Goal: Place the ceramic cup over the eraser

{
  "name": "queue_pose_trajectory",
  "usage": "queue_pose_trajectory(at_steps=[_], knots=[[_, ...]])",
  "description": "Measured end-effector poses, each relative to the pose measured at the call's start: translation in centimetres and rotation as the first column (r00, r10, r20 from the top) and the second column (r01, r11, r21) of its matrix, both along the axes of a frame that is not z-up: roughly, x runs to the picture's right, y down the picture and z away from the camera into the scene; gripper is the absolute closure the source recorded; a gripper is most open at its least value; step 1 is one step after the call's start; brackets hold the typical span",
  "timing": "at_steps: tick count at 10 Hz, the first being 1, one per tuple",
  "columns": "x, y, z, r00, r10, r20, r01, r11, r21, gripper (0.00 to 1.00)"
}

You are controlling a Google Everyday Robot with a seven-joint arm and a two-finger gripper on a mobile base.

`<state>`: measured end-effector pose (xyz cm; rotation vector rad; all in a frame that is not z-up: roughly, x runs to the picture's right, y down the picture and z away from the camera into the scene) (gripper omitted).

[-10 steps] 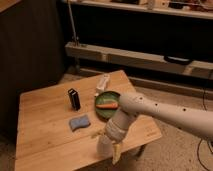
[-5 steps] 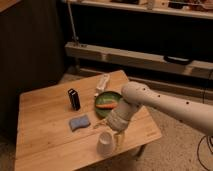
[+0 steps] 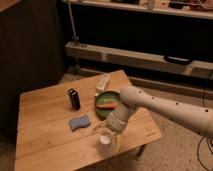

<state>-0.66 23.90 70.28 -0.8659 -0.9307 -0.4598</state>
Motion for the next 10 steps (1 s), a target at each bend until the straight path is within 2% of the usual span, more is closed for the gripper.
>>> queue_pose_trajectory(at_steps=[1,3,5,7,8,10], knots=[[0.5,-0.3,0.7,1.000,0.009,-0.009,-0.009,0.9999,-0.006,0.29],[0.4,0.4,1.6,1.000,0.013,-0.001,-0.013,0.9991,-0.040,0.47],[0.2,2.3,3.1,0.999,0.016,0.029,-0.013,0.9938,-0.111,0.71],[-0.2,3.2,3.1,0.998,0.003,0.061,0.006,0.9888,-0.149,0.92],[-0.3,3.3,2.8,0.997,-0.009,0.071,0.020,0.9888,-0.148,0.99],[-0.4,2.4,1.0,0.996,-0.008,0.092,0.020,0.9908,-0.134,1.00]])
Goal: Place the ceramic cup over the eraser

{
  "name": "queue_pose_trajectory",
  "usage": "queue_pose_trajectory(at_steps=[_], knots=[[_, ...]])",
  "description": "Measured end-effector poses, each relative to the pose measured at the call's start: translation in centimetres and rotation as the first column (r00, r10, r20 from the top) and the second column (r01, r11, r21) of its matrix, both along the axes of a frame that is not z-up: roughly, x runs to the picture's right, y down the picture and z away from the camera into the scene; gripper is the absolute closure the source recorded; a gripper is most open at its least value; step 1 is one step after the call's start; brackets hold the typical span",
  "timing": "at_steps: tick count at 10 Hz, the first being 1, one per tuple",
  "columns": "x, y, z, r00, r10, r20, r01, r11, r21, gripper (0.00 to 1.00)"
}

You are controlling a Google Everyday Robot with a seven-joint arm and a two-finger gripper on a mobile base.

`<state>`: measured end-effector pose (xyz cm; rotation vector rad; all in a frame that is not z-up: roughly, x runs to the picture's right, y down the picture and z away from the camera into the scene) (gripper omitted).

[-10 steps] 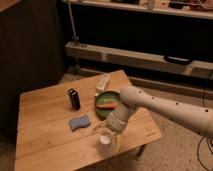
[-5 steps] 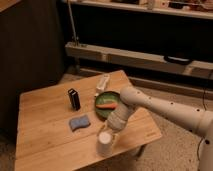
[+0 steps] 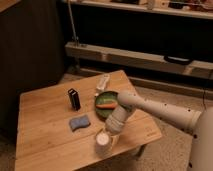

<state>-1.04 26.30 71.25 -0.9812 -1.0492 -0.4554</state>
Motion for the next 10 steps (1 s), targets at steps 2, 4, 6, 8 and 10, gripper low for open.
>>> queue_pose_trajectory(at_steps=[2,4,6,8,10], knots=[[0.3,-1.8,-2.3,1.000,0.016,0.009,-0.016,0.9997,0.019,1.00],[0.8,-4.8,-5.3,1.000,0.030,0.007,-0.030,0.9984,0.048,1.00],[-0.1,-8.9,-7.4,0.999,0.042,0.008,-0.042,0.9951,0.089,1.00],[-2.9,-13.3,-7.9,0.998,0.057,0.015,-0.058,0.9892,0.135,1.00],[-6.8,-18.0,-7.6,0.996,0.084,0.026,-0.087,0.9812,0.172,1.00]])
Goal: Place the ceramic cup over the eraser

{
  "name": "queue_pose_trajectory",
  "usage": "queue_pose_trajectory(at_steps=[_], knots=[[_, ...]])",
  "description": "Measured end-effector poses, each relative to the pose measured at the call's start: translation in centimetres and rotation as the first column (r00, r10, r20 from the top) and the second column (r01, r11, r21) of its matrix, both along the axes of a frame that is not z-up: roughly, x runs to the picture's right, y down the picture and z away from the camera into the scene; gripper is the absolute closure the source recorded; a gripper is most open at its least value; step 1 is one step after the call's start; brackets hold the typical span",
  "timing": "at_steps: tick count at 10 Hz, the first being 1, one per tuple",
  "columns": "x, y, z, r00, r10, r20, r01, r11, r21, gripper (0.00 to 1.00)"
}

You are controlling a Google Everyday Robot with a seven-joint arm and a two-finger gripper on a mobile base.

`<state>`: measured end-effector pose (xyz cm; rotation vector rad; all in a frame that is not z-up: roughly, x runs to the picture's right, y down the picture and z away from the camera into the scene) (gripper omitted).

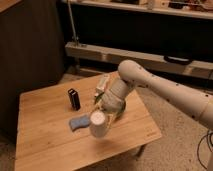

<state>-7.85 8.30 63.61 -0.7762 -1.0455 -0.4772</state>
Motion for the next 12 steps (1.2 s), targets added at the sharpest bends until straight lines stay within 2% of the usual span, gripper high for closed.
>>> queue_pose_trajectory(at_steps=[5,6,7,9,12], knots=[[-7.4,-8.4,3.3,0.997,0.071,0.004,-0.071,0.9973,0.020,1.00],[-8.2,-10.4,5.0,0.995,0.096,-0.005,-0.096,0.9953,0.013,1.00],[-8.7,-11.6,6.3,0.994,0.109,-0.014,-0.109,0.9940,0.009,1.00],[-9.9,-13.1,8.9,0.991,0.129,-0.030,-0.129,0.9916,-0.004,1.00],[-10.2,-13.0,12.0,0.990,0.133,-0.055,-0.135,0.9902,-0.035,1.00]])
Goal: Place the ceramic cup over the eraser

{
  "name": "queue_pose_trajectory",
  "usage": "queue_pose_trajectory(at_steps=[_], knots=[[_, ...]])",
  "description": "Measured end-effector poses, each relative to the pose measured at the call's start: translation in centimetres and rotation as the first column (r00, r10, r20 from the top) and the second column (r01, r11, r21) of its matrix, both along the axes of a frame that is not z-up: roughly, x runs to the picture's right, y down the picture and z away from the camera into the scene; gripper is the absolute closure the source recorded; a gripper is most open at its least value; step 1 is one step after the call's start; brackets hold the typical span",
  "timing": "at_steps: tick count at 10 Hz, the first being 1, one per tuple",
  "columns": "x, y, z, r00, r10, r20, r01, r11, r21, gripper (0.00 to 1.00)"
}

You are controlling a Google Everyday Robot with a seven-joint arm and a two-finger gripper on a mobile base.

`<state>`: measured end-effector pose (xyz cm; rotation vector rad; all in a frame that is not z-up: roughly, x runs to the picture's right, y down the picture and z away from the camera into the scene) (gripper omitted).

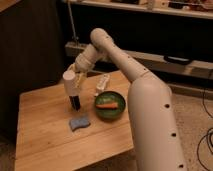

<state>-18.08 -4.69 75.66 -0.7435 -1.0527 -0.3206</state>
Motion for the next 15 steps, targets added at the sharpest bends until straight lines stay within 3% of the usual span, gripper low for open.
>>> queue_pose_trajectory(at_steps=[3,7,11,14,15], knots=[[0.0,1.1,2.0,1.000,0.006,-0.001,-0.006,0.9987,-0.050,1.00],[0.2,4.5,5.0,1.000,-0.004,0.007,0.005,0.9939,-0.110,0.97],[-0.2,8.1,7.0,0.996,-0.039,0.086,0.046,0.9958,-0.079,0.59],[-0.8,11.1,7.9,0.983,-0.083,0.166,0.089,0.9957,-0.026,0.25],[-1.0,11.3,7.8,0.980,-0.090,0.177,0.094,0.9955,-0.015,0.21]])
